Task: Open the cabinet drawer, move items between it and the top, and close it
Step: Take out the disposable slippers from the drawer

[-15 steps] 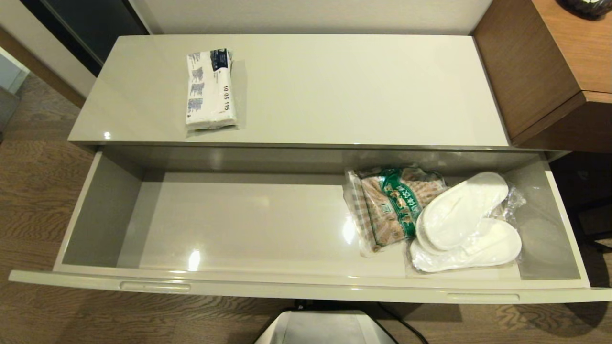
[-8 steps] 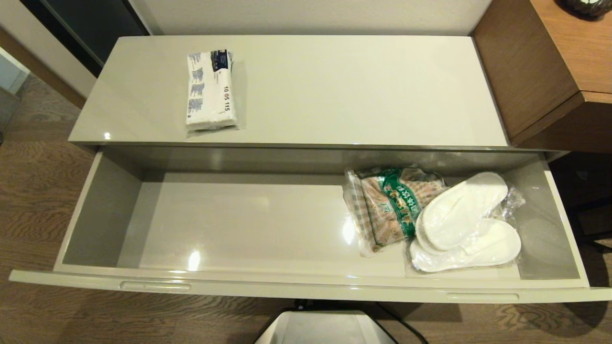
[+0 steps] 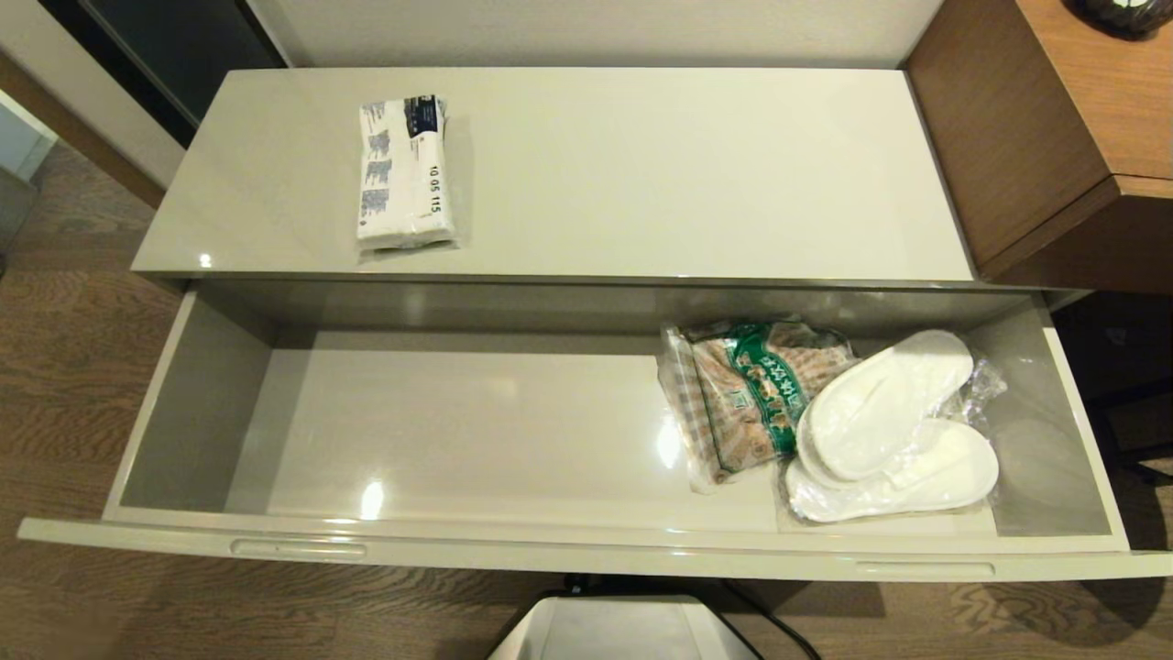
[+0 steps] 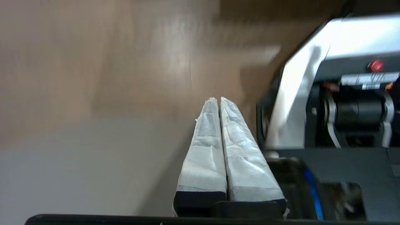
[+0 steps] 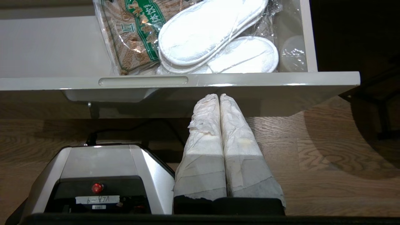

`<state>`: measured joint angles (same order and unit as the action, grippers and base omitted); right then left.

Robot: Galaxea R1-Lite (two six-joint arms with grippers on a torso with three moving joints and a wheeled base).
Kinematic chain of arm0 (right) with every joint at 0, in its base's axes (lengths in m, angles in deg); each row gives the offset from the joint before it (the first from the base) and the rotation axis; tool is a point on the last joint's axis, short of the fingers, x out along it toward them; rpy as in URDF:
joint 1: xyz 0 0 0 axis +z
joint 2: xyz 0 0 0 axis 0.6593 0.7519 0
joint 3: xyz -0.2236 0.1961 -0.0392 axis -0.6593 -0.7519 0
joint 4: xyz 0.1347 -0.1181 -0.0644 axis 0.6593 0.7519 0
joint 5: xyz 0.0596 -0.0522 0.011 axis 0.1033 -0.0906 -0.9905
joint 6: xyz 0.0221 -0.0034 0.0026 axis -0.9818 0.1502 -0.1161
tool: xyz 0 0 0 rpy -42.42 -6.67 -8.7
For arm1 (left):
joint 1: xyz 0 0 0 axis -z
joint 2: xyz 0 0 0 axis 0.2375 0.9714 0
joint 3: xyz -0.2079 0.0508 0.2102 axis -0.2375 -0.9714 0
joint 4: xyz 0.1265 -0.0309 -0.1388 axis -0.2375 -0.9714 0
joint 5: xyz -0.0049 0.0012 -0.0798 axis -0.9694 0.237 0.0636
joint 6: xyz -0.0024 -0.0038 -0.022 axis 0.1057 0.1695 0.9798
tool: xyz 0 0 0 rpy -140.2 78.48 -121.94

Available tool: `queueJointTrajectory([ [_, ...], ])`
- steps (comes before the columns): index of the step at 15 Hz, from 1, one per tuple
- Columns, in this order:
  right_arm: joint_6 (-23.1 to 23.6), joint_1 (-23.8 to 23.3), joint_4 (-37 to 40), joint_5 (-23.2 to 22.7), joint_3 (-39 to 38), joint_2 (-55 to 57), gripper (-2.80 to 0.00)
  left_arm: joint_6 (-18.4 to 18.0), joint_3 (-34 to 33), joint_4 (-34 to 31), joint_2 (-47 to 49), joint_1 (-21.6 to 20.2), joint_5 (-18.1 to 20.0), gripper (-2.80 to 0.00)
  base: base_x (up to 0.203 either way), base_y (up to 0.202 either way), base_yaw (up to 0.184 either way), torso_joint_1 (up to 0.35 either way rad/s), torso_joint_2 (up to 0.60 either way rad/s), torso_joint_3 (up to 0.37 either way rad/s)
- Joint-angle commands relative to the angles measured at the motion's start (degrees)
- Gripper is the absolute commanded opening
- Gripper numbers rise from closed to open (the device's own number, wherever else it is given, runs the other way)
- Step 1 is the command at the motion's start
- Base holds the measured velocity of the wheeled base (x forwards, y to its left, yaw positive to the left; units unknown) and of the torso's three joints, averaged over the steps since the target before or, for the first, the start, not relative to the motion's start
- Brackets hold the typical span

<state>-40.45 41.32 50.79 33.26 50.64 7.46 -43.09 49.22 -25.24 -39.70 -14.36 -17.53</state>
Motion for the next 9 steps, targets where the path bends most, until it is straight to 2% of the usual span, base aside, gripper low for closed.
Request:
queueJointTrajectory([
  [1, 0.0, 0.0, 0.0, 0.0, -0.1, -0.9, -2.8, -4.0, -1.7, -0.6, -4.8, 0.3, 0.4, -2.8, 0.0, 0.0, 0.0, 0.0, 0.0, 0.0],
  [2, 0.0, 0.0, 0.0, 0.0, -0.1, -0.8, -2.8, -3.4, -1.6, -0.1, -4.8, 0.3, 0.5, -2.8, 0.0, 0.0, 0.0, 0.0, 0.0, 0.0],
  [4, 0.1, 0.0, 0.0, 0.0, -0.1, -0.9, -2.8, 0.5, -1.9, 3.9, -4.8, 0.3, 0.7, -2.8, 0.0, 0.0, 0.0, 0.0, 0.0, 0.0],
  [5, 0.0, 0.1, 0.0, 0.0, -0.1, -0.9, -2.8, 2.2, -3.6, 9.8, -4.8, 0.3, 0.8, -2.8, 0.0, 0.0, 0.0, 0.0, 0.0, 0.0],
  [6, 0.0, 0.0, 0.0, 0.0, -0.1, -0.8, -2.8, 3.1, -6.4, 18.8, -4.8, 0.3, 0.9, -2.8, 0.0, 0.0, 0.0, 0.0, 0.0, 0.0],
  [8, 0.0, 0.1, 0.0, 0.0, -0.1, -0.9, -2.8, 3.3, -17.0, 42.1, -4.8, 0.3, 1.8, -2.8, 0.0, 0.0, 0.0, 0.0, 0.0, 0.0],
  [9, 0.1, 0.0, 0.0, 0.0, -0.1, -0.9, -2.8, 3.2, -20.0, 51.5, -4.8, 0.3, 2.9, -2.8, 0.0, 0.0, 0.0, 0.0, 0.0, 0.0],
])
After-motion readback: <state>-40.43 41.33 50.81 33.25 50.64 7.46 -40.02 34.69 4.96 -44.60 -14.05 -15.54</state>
